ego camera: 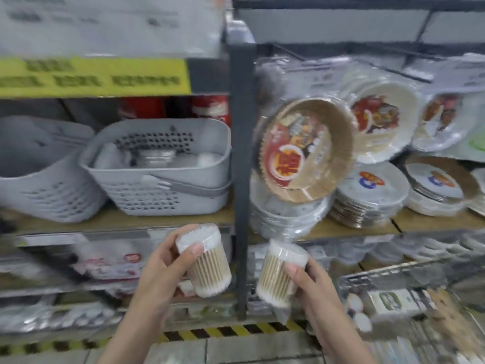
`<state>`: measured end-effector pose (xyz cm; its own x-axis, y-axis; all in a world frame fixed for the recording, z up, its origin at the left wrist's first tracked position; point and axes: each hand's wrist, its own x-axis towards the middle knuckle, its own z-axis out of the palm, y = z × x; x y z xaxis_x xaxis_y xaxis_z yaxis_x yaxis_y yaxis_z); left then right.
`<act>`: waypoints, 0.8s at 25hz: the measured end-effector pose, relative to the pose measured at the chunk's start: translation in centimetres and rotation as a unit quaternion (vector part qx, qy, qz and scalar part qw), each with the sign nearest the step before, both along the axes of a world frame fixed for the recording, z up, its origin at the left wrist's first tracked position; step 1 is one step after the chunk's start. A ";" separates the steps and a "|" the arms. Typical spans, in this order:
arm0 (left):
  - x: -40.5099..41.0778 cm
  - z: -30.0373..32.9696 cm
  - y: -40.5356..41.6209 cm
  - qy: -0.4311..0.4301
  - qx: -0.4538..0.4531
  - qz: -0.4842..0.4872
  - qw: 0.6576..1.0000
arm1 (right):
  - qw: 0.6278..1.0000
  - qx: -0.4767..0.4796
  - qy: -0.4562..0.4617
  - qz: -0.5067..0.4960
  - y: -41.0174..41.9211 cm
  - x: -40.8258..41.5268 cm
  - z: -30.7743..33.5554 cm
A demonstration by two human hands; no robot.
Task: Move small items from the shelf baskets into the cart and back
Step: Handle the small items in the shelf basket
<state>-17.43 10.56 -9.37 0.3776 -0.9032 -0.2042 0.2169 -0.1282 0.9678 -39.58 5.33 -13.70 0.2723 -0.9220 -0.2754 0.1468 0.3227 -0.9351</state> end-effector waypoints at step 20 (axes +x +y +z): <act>19.0 11.3 -6.0 -0.160 -0.182 0.013 0.970 | 0.970 -0.243 0.005 -0.017 -4.1 19.0 13.0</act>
<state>1.53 4.56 1.90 0.3918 -0.8832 0.2580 -0.1036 0.2362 0.9662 -20.57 1.22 -0.68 0.2388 -0.9521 0.1910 0.1400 -0.1609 -0.9770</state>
